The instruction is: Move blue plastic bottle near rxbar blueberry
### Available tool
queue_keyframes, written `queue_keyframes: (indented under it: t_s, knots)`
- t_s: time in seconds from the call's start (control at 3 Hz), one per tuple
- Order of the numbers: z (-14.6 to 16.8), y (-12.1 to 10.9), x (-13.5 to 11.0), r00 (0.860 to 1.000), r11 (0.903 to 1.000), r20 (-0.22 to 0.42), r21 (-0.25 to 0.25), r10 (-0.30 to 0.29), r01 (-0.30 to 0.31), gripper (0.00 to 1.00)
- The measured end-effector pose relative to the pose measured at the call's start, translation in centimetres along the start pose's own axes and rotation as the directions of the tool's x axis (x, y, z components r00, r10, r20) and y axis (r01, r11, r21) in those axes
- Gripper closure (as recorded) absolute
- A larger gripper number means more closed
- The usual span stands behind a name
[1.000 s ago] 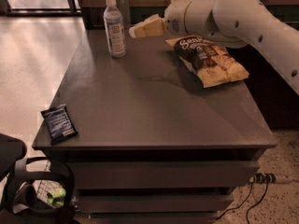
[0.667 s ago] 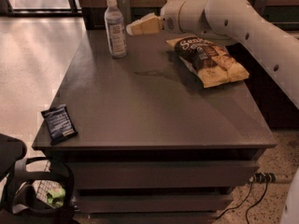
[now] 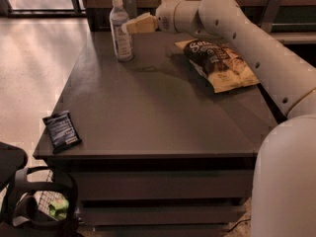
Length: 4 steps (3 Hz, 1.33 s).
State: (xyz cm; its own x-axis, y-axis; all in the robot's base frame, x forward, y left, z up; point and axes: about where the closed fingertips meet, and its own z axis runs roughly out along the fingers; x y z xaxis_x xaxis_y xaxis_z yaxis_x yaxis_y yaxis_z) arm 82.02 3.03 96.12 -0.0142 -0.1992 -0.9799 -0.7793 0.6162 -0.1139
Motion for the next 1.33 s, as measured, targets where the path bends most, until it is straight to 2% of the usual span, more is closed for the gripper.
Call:
queue_keyframes:
  t_s: [0.67, 1.0, 1.33]
  knots:
    - [4.6, 2.0, 0.0, 0.998, 0.9945, 0.051, -0.098, 0.041, -0.036, 0.0]
    - [6.5, 2.9, -0.2, 0.997, 0.99, 0.059, -0.135, 0.048, -0.04, 0.03]
    - [7.5, 3.5, 0.0, 0.996, 0.987, 0.062, -0.154, 0.057, -0.047, 0.34]
